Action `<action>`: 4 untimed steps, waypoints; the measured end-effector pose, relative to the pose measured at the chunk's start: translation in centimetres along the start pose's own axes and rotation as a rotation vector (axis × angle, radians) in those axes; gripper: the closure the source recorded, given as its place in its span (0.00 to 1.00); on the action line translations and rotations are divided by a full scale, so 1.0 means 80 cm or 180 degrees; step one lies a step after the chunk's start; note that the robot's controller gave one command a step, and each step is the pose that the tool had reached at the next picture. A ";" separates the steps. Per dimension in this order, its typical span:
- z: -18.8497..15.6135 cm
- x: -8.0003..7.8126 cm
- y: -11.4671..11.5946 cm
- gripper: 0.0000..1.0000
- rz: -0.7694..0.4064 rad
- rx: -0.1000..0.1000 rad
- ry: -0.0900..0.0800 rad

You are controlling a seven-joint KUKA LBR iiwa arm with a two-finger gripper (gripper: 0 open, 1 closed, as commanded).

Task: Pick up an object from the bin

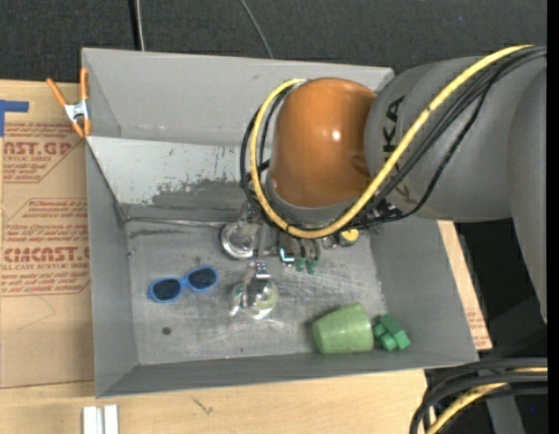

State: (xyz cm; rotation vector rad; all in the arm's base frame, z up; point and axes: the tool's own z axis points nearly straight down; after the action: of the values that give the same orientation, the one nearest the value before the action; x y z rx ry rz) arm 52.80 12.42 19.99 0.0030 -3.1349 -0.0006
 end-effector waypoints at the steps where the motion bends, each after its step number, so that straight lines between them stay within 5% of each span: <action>1: 0.140 0.002 -0.077 0.00 -0.0496 0.0008 0.0001; 2: 0.135 -0.001 -0.074 1.00 -0.0503 -0.0001 -0.0021; 3: 0.138 0.012 -0.077 1.00 -0.0526 -0.0008 -0.0071; 4: 0.059 0.007 -0.115 1.00 -0.0555 0.0004 -0.0044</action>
Offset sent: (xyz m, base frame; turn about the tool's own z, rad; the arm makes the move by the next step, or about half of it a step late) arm 0.0001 -0.0597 -0.1076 -0.1579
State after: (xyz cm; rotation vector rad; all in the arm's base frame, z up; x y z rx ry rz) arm 52.24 3.26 15.27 0.2773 -3.1367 0.0006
